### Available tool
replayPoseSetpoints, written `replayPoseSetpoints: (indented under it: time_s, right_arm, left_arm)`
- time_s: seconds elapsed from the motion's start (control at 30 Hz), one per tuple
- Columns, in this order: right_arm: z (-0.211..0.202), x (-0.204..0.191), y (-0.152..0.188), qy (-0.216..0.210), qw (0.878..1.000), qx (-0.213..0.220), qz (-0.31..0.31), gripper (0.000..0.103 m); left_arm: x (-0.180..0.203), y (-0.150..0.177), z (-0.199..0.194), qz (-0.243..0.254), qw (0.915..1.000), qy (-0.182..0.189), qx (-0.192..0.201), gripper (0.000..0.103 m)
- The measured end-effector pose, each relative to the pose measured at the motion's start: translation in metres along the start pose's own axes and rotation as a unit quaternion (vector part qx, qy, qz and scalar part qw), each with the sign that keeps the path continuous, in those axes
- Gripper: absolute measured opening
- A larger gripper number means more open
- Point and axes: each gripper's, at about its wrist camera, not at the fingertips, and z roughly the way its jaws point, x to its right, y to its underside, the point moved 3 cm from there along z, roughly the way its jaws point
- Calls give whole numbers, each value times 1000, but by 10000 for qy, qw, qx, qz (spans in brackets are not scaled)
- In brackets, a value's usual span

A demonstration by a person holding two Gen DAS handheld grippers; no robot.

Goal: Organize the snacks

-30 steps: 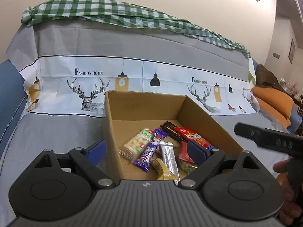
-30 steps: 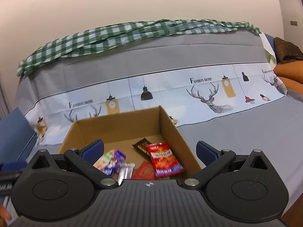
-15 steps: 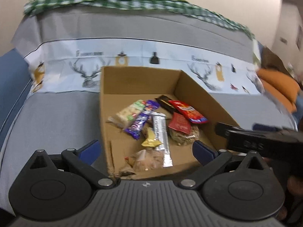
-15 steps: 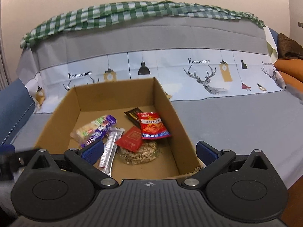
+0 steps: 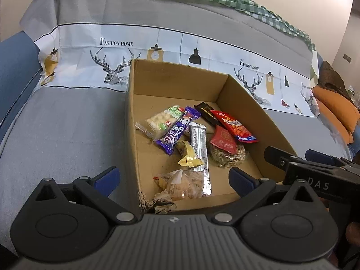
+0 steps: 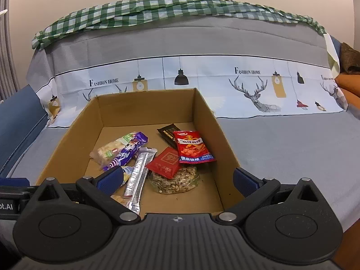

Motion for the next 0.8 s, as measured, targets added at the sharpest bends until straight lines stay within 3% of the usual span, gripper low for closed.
replayPoseSetpoints:
  time_s: [0.8]
  right_arm:
    - [0,0,0,-45,10000,0,-18,102]
  left_arm:
    - [6,2,-1,131,9999,55,75,103]
